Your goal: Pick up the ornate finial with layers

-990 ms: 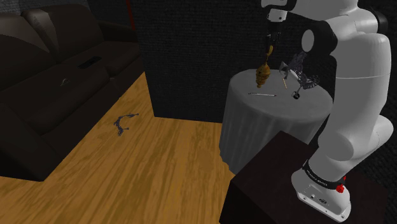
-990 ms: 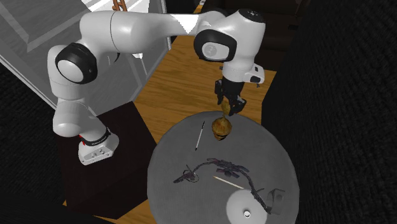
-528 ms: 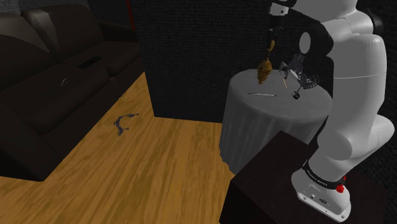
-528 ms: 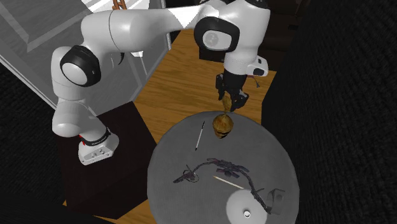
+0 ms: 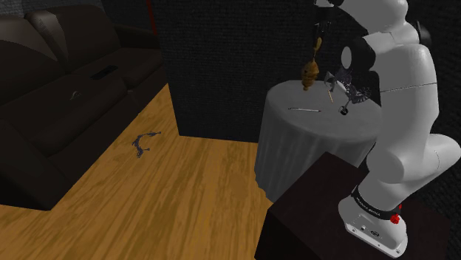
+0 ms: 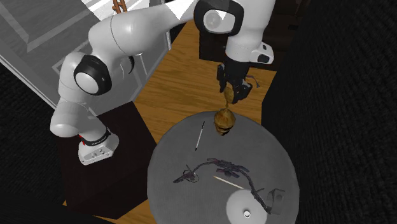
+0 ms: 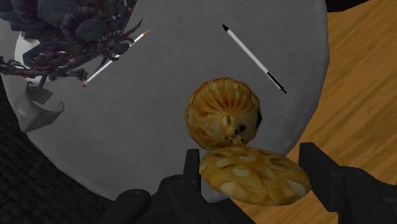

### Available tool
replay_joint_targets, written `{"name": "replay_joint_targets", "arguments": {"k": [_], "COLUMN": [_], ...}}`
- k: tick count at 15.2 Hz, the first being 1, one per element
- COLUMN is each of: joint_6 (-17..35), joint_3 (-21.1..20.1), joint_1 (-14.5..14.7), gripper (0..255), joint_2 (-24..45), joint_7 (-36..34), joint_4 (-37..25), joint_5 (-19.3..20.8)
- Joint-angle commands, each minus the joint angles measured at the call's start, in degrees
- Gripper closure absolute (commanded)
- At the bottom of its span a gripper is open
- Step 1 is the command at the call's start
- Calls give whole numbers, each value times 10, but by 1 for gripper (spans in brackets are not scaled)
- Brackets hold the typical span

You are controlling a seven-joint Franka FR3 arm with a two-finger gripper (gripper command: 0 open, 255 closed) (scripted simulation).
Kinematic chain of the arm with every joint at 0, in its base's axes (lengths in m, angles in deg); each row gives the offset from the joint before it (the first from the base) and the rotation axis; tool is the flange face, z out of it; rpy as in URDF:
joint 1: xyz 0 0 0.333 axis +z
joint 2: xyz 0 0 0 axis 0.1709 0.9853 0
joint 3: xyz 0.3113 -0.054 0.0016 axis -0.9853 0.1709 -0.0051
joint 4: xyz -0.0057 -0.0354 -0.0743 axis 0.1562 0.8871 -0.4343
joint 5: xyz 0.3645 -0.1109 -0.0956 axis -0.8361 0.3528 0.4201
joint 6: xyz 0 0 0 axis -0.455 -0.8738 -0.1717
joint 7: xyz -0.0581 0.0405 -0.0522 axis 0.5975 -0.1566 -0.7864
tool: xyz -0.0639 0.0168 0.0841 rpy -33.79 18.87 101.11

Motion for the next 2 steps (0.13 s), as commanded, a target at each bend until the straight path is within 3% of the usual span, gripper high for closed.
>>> {"name": "replay_joint_targets", "arguments": {"k": [1,2], "joint_6": [-24,-24], "joint_3": [-3,-3], "joint_1": [-13,-13], "gripper": [255,255], "joint_2": [18,19], "joint_7": [-1,-1], "joint_4": [-43,-44], "joint_5": [-6,-6]}}
